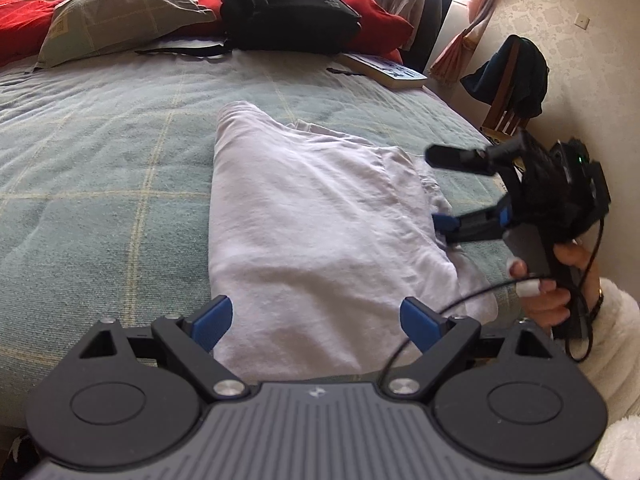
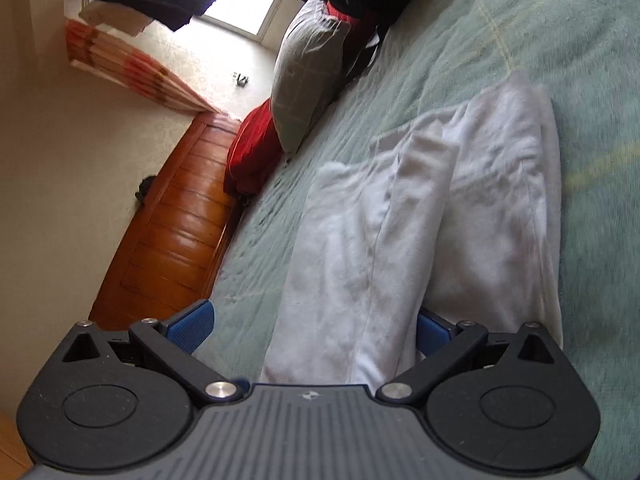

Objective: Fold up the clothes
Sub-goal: 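Close the right gripper on the end of the folded white shirt, then fold the held shirt end over with the right gripper and open it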

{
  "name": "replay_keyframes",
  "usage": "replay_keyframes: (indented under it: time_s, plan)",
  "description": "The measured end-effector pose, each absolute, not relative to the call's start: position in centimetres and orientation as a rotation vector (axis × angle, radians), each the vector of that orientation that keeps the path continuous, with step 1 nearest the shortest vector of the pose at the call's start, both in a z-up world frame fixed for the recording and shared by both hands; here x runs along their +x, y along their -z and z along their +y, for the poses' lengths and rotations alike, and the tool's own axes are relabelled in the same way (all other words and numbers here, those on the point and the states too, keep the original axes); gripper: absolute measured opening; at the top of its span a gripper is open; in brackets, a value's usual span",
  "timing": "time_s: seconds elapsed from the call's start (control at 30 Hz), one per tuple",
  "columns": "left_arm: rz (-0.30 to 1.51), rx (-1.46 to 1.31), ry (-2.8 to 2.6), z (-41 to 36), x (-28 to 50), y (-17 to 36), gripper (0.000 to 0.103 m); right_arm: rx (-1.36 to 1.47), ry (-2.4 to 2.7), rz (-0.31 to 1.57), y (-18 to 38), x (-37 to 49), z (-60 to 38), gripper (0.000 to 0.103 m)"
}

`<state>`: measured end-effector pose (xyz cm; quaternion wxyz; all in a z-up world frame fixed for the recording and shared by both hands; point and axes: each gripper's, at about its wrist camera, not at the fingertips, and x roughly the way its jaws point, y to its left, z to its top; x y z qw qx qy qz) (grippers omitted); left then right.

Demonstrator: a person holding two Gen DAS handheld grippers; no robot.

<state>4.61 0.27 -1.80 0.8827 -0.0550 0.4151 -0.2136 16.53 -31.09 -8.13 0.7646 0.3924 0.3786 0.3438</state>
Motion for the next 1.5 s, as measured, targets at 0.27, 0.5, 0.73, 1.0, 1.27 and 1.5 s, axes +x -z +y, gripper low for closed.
replay_keyframes:
  time_s: [0.27,0.5,0.73,1.0,1.27,1.5]
  plan:
    - [0.86,-0.15,0.424,1.2,4.6,1.9,0.091,0.645,-0.589,0.838,8.6,16.9,-29.9,0.013]
    - [0.856,-0.153,0.426,1.2,4.5,1.8,0.091,0.499,-0.579,0.787,5.1,17.3,-29.6,0.009]
    - [0.857,-0.155,0.427,1.2,4.6,2.0,0.091,0.492,-0.514,0.807,4.6,17.6,-31.9,0.009]
    - [0.864,-0.149,0.425,1.1,4.7,2.2,0.091,0.551,-0.473,0.816,5.2,16.8,-33.6,0.009]
    - [0.87,-0.136,0.433,0.6,4.6,2.4,0.091,0.527,-0.446,0.845,5.8,16.7,-34.6,0.009]
    - [0.865,-0.113,0.427,0.4,4.8,1.8,0.091,0.467,-0.391,0.828,4.8,14.6,-36.3,0.019]
